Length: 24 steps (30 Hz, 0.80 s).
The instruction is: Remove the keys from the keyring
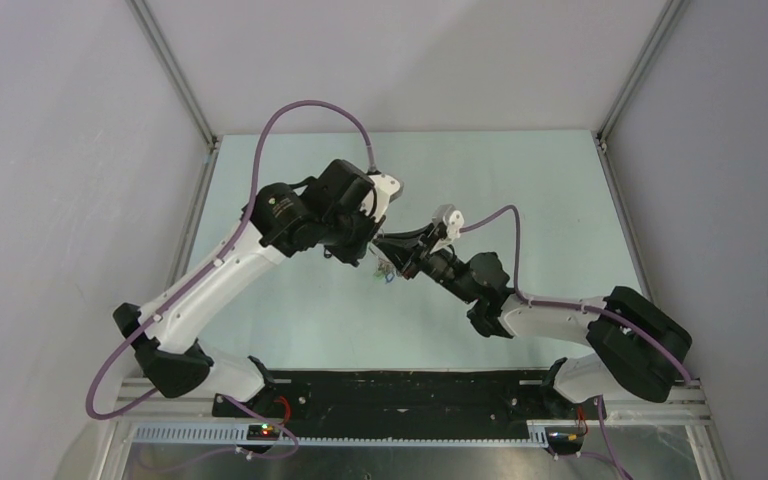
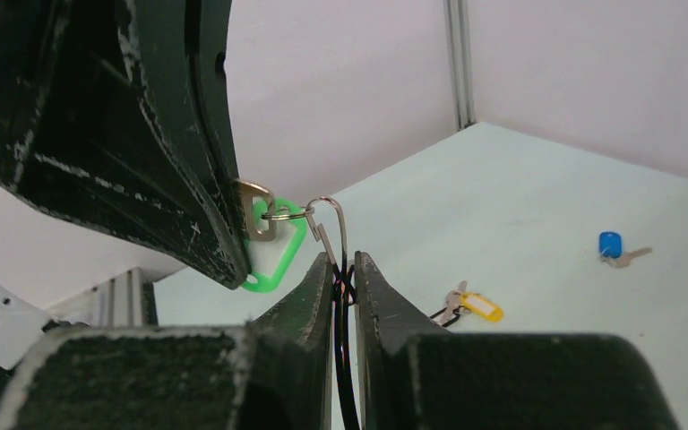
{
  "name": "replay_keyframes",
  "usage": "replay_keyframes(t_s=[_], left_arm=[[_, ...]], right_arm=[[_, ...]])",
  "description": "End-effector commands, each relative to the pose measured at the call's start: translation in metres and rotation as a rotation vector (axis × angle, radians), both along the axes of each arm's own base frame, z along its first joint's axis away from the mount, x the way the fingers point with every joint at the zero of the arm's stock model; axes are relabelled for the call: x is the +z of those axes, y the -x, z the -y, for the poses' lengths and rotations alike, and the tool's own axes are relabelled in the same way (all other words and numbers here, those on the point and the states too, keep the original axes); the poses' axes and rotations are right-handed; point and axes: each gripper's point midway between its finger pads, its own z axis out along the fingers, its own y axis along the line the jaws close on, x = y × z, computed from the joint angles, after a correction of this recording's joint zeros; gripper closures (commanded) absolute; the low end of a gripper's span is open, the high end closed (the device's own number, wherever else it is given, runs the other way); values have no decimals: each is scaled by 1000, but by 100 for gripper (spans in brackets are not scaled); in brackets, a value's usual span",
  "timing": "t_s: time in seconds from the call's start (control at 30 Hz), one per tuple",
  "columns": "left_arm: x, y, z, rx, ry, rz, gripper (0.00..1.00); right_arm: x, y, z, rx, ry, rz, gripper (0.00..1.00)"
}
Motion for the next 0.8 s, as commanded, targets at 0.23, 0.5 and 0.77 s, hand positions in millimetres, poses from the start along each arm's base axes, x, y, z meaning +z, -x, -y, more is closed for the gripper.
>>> replay_keyframes(t_s=[0.23, 0.5, 0.77], left_arm=[[-17, 14, -3, -9, -32, -84, 100], [-31, 14, 12, -44, -53, -105, 100], [-54, 17, 20, -72, -83, -129, 100]], right_arm=[[37, -29, 35, -149, -229, -131, 100], [37, -32, 37, -173, -233, -141, 100], [34, -41, 46, -244, -222, -165, 100]])
